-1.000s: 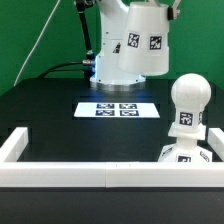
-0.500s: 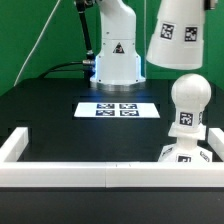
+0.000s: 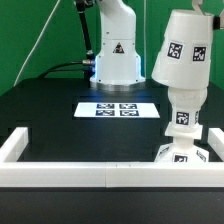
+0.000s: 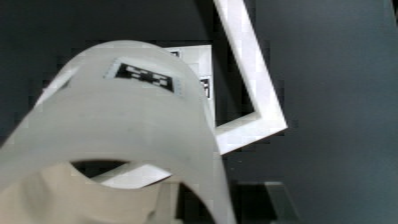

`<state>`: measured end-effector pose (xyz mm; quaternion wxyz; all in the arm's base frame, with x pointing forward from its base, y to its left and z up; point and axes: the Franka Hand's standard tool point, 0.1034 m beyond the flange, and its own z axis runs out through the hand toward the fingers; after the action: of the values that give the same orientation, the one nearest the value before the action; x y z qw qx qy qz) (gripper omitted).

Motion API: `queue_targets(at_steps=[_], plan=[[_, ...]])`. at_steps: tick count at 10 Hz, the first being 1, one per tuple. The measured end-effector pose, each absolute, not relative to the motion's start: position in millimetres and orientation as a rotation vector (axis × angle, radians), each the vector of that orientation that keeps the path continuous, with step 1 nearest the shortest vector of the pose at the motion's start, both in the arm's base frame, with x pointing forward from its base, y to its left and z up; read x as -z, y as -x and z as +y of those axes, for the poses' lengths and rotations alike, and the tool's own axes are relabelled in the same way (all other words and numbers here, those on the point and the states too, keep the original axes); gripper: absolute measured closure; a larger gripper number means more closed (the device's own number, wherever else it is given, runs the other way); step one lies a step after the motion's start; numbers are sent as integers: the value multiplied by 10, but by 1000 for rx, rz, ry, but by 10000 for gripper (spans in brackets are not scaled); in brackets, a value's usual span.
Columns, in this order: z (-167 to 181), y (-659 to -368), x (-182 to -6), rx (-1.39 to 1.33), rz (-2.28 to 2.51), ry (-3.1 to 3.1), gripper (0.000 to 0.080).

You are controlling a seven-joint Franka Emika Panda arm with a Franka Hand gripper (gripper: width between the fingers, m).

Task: Assemble lamp

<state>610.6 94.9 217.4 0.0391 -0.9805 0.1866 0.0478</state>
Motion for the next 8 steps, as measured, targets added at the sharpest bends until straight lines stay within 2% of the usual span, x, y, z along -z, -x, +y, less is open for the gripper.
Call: queue_targets(at_steps=[2,8], plan=[[946,-6131,-2142,-121,565,3007,754],[961,-6233,-1754,-42,557,3020,754]])
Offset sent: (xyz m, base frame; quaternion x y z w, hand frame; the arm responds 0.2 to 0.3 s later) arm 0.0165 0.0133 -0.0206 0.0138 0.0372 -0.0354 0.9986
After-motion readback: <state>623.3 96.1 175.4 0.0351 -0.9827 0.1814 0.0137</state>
